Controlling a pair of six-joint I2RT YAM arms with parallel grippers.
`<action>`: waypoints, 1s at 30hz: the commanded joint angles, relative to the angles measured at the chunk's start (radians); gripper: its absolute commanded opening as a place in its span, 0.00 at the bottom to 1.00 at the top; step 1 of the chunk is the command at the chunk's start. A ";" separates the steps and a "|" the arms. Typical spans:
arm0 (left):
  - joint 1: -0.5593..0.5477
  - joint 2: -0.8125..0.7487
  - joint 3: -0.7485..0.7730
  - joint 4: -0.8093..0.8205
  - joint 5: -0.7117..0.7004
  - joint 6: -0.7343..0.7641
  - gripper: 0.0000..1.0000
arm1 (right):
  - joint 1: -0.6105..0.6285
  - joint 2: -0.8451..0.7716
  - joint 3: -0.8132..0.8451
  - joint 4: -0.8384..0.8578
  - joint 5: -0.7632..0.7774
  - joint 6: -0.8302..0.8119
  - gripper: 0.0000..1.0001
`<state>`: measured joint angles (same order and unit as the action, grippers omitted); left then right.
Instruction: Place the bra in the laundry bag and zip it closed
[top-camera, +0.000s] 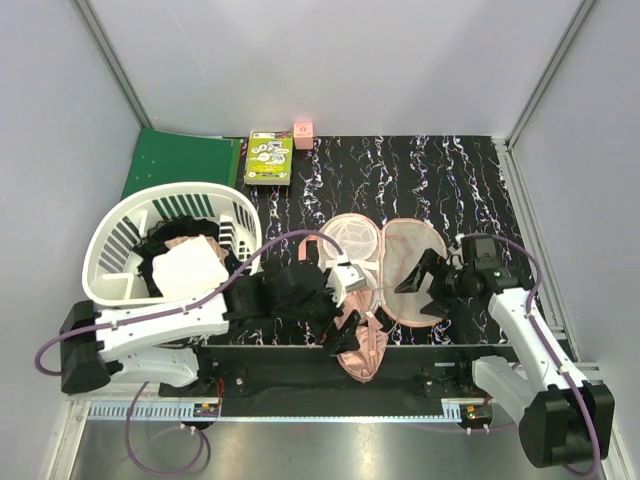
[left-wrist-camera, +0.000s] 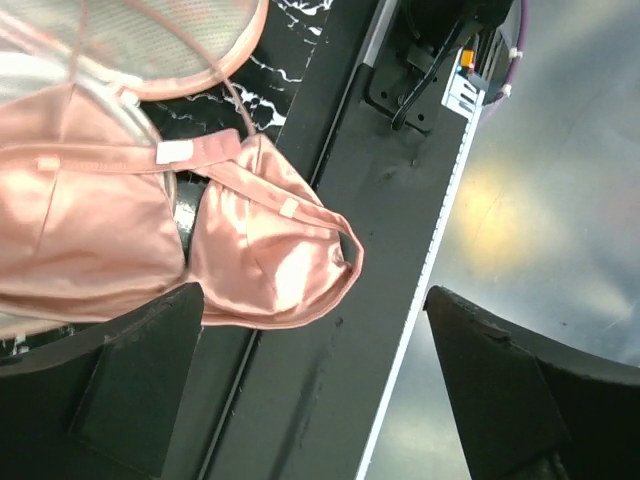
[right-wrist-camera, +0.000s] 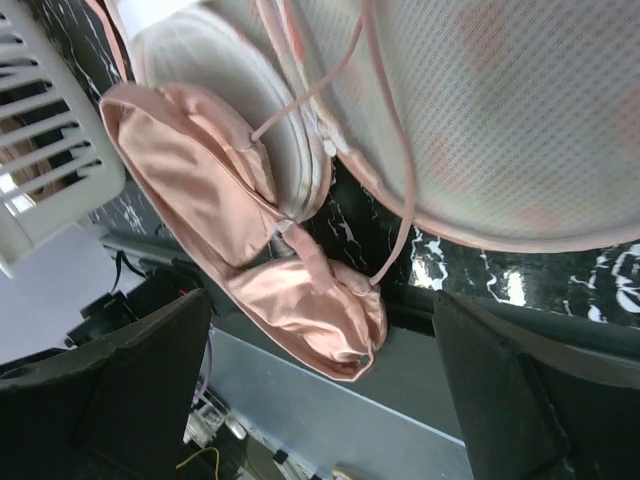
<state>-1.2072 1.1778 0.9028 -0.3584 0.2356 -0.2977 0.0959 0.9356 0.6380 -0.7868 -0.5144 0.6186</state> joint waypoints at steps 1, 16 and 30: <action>0.037 -0.118 0.005 0.023 -0.073 -0.101 0.99 | 0.088 -0.044 -0.040 0.073 -0.047 0.058 1.00; 0.301 0.095 -0.054 -0.008 -0.217 -0.359 0.63 | 0.398 0.255 0.040 0.382 0.120 0.124 0.73; 0.354 0.255 -0.070 0.124 -0.121 -0.379 0.43 | 0.478 0.451 0.038 0.633 0.165 0.153 0.58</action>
<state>-0.8577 1.4086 0.8330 -0.3176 0.0826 -0.6697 0.5495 1.3621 0.6552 -0.2588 -0.3801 0.7643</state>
